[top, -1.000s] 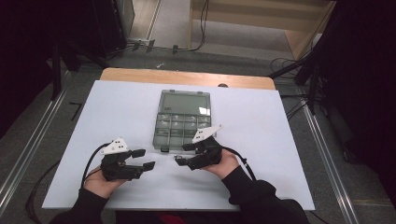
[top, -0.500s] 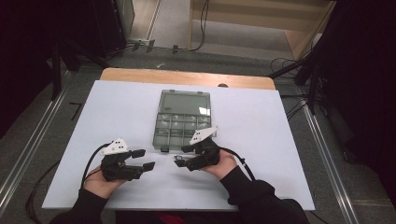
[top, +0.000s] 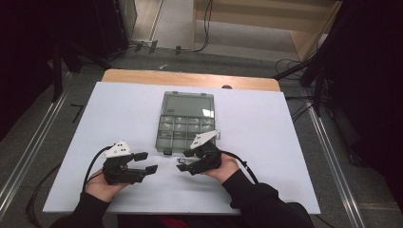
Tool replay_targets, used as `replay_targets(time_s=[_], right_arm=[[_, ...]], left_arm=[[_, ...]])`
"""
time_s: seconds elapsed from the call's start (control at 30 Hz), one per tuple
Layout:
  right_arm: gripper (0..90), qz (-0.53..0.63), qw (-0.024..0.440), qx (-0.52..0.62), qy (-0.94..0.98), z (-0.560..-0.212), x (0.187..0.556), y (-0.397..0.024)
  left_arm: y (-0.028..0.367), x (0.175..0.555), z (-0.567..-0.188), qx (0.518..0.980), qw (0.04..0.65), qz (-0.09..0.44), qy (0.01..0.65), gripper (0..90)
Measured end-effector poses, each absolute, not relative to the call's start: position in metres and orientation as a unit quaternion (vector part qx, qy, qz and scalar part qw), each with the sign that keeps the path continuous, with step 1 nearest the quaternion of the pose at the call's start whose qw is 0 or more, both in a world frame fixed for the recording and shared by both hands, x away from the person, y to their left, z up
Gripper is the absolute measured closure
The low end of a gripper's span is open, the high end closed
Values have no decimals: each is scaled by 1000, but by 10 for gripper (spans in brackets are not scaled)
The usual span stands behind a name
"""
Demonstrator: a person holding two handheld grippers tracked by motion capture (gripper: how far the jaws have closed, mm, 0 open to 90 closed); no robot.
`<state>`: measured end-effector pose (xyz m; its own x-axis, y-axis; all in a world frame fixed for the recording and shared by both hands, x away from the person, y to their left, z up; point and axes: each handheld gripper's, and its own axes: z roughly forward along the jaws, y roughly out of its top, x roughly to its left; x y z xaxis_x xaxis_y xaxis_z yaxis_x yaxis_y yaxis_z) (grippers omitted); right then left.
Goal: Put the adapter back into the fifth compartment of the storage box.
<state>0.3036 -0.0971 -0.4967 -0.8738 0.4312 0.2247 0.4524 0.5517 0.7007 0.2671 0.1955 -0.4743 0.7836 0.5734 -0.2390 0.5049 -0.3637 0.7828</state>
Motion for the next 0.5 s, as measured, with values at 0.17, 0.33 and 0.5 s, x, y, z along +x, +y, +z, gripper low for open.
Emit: replay_targets(time_s=[0.17,0.33,0.5], right_arm=[[383,-395,11,-249,-884,-500,304,-94],[397,-382,8,-250,-890,-504,303,-90],[426,-375,-7,-248,-893,-507,304,-88]], left_arm=[[195,267,-475,826,457,37,327,336],[196,268,-476,825,458,37,329,335],[196,268,-476,827,454,37,328,336]])
